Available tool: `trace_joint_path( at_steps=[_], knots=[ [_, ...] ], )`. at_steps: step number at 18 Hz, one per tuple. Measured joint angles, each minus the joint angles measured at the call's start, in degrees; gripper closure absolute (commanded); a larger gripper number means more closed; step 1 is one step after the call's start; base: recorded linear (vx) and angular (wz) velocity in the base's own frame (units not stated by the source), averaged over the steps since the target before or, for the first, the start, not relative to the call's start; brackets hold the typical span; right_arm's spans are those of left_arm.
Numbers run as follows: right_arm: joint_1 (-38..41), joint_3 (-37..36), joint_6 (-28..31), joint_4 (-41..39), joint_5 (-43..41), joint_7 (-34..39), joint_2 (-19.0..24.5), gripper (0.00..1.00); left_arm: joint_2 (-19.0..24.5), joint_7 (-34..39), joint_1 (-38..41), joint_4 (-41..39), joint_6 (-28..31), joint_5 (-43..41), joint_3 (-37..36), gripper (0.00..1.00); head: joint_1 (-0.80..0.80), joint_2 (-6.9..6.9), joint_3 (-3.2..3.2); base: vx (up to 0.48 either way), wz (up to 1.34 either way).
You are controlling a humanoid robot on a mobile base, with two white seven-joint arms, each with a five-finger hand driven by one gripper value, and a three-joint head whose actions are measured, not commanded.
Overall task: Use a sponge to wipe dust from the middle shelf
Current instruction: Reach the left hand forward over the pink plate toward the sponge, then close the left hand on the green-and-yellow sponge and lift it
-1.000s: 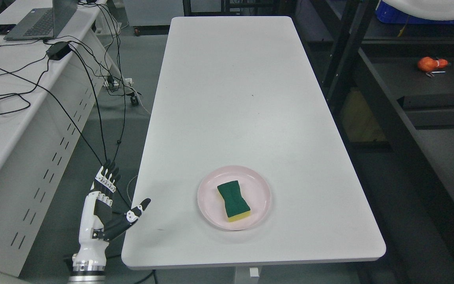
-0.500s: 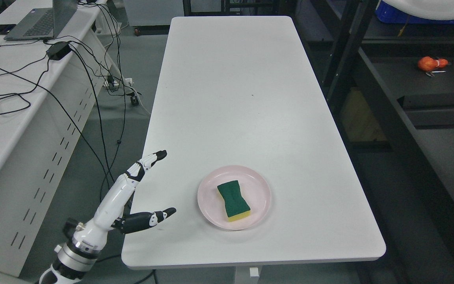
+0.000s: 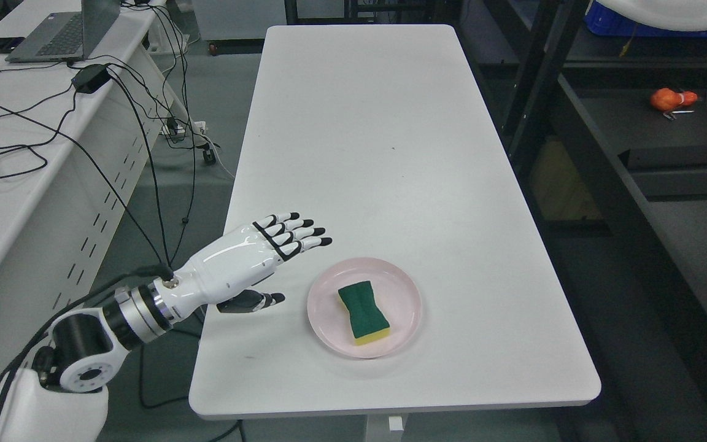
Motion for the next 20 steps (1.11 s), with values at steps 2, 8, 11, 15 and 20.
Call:
trace_joint_path(
  at_steps=[2,8,11,15,20],
  knots=[
    [0.00,0.00,0.00,0.00,0.00,0.00,0.00,0.00,0.43,-0.76,-3.48,0.64,-0.01,-4.74,-2.57,0.12,0.00,0.00,0.00,0.000,0.00],
    [0.00,0.00,0.00,0.00,0.00,0.00,0.00,0.00,0.17,-1.16,-11.02,3.10,-0.01,-13.56,-11.73,0.11,0.00,0.00,0.00,0.000,0.00],
    [0.00,0.00,0.00,0.00,0.00,0.00,0.00,0.00,-0.82,-1.19,-12.09,4.21,-0.02,-16.73,-15.49,0.11,0.00,0.00,0.00,0.000,0.00],
    [0.00,0.00,0.00,0.00,0.00,-0.01,0.00,0.00,-2.12,-1.33,-12.58,6.10,-0.02,-20.03,-19.54,0.11,0.00,0.00,0.00,0.000,0.00],
    [0.00,0.00,0.00,0.00,0.00,-0.01,0.00,0.00,-3.08,-2.21,-12.65,7.89,-0.02,-22.61,-22.50,0.12,0.00,0.00,0.00,0.000,0.00]
  ],
)
